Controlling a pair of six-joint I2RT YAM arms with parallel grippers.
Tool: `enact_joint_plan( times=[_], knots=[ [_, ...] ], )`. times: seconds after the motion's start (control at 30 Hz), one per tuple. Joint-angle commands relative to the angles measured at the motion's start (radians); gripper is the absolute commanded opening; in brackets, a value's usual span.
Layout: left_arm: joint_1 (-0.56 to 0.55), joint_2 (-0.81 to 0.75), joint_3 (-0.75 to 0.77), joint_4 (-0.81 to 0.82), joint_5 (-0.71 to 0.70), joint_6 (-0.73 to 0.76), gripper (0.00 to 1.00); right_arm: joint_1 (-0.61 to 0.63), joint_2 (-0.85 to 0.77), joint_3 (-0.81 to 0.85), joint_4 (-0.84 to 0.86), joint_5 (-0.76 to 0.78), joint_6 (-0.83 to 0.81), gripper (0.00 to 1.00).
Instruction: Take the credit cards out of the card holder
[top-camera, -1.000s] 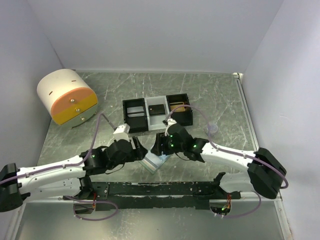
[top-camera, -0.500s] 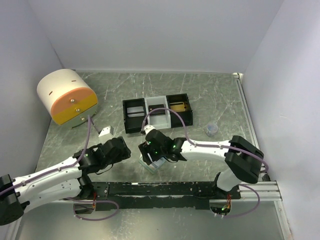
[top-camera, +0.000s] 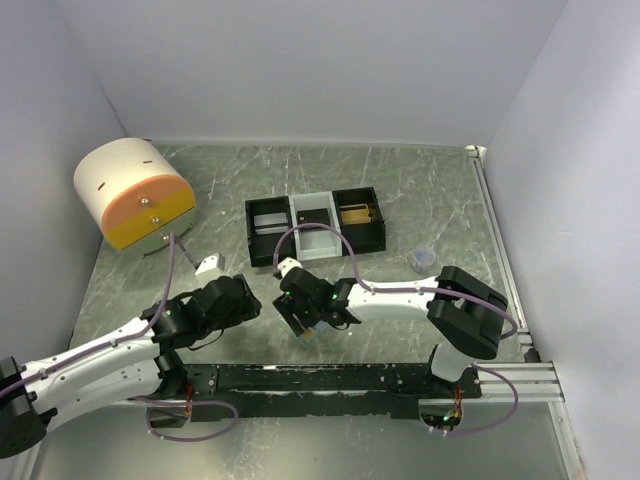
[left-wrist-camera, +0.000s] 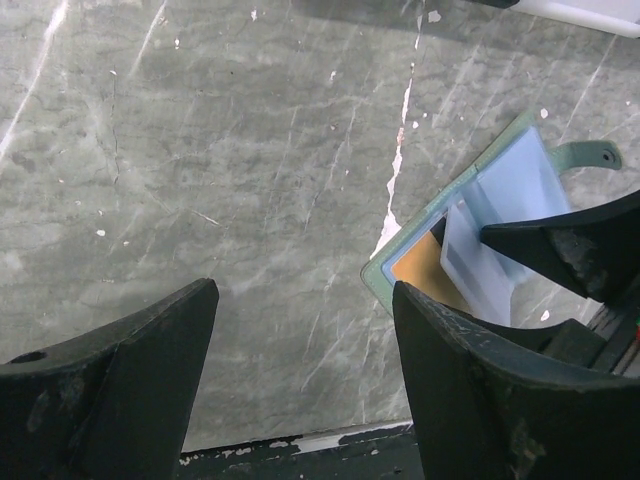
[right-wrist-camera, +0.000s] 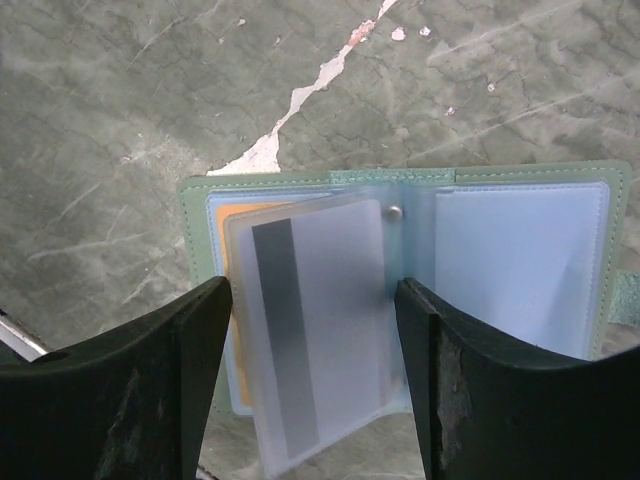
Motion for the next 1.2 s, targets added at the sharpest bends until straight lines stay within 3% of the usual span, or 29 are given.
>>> enact_joint_plan(
  times=[0.0, 0.27, 0.63, 0.87, 1.17],
  knots=[
    [0.009, -0.036, -0.018, 0.005, 0.014, 0.004, 0.83, 0.02, 0.06, -0.018, -0.042, 0.075, 0.048, 0.66],
    [0.009, -0.025, -0.011, 0.027, 0.042, 0.018, 0.83, 0.023, 0.042, -0.06, 0.071, -0.011, 0.138, 0.6],
    [0.009, 0.066, -0.011, 0.123, 0.126, 0.05, 0.81, 0.02, 0.039, -0.012, 0.05, 0.001, 0.188, 0.59],
    [0.009, 0.062, -0.021, 0.157, 0.155, 0.058, 0.81, -0.004, 0.02, -0.035, 0.072, -0.031, 0.205, 0.46],
    [0.008, 0.057, -0.037, 0.23, 0.217, 0.076, 0.78, -0.062, -0.031, -0.085, 0.129, -0.086, 0.266, 0.37]
  ],
)
